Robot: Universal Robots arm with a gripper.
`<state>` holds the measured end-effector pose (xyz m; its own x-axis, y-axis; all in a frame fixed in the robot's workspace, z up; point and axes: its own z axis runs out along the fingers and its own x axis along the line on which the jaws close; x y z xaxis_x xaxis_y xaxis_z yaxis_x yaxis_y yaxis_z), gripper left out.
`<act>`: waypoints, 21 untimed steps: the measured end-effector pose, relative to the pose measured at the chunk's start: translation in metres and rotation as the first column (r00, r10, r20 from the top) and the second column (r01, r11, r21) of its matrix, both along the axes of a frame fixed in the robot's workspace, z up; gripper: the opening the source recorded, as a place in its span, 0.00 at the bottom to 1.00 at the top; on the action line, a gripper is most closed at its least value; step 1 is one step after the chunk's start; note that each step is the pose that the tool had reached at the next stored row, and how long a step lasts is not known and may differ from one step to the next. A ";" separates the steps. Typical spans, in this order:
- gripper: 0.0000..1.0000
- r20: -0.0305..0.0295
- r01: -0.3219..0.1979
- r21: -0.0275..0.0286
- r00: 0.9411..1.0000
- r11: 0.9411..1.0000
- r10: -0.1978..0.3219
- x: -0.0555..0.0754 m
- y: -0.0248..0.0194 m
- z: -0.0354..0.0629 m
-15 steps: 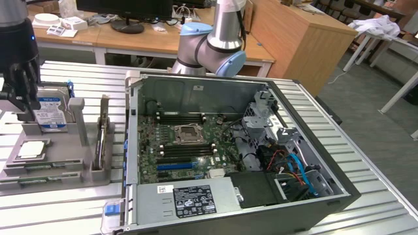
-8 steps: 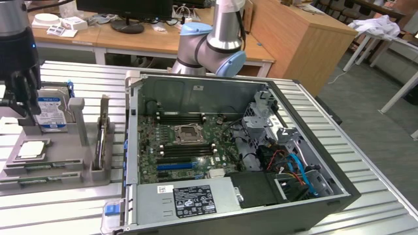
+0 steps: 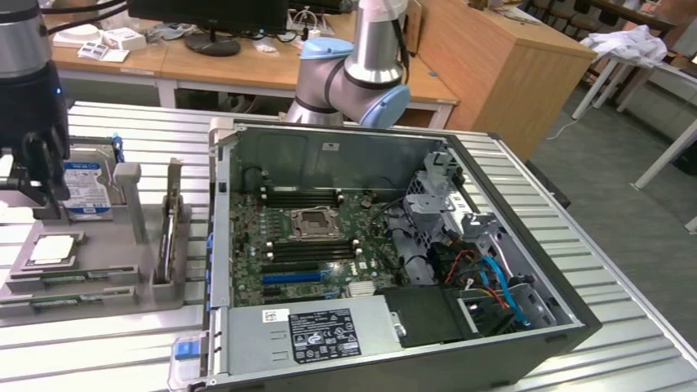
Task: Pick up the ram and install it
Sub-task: 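Pick up the ram and move it above insertion slot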
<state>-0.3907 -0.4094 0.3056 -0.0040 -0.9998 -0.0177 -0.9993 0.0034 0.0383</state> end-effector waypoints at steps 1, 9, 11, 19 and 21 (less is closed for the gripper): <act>0.37 0.000 0.000 0.000 1.000 1.000 0.000 0.000 0.0000 -0.0018; 0.37 0.002 0.000 0.000 1.000 1.000 0.000 -0.001 0.0001 -0.0043; 0.37 0.010 0.000 0.001 1.000 1.000 0.000 -0.003 -0.0001 -0.0043; 0.37 0.021 -0.002 0.001 1.000 1.000 0.002 -0.006 -0.0001 -0.0044; 0.37 0.021 -0.002 0.001 1.000 1.000 0.002 -0.007 -0.0004 -0.0044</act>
<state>-0.3974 -0.4098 0.3012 -0.0021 -0.9998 -0.0187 -0.9999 0.0018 0.0168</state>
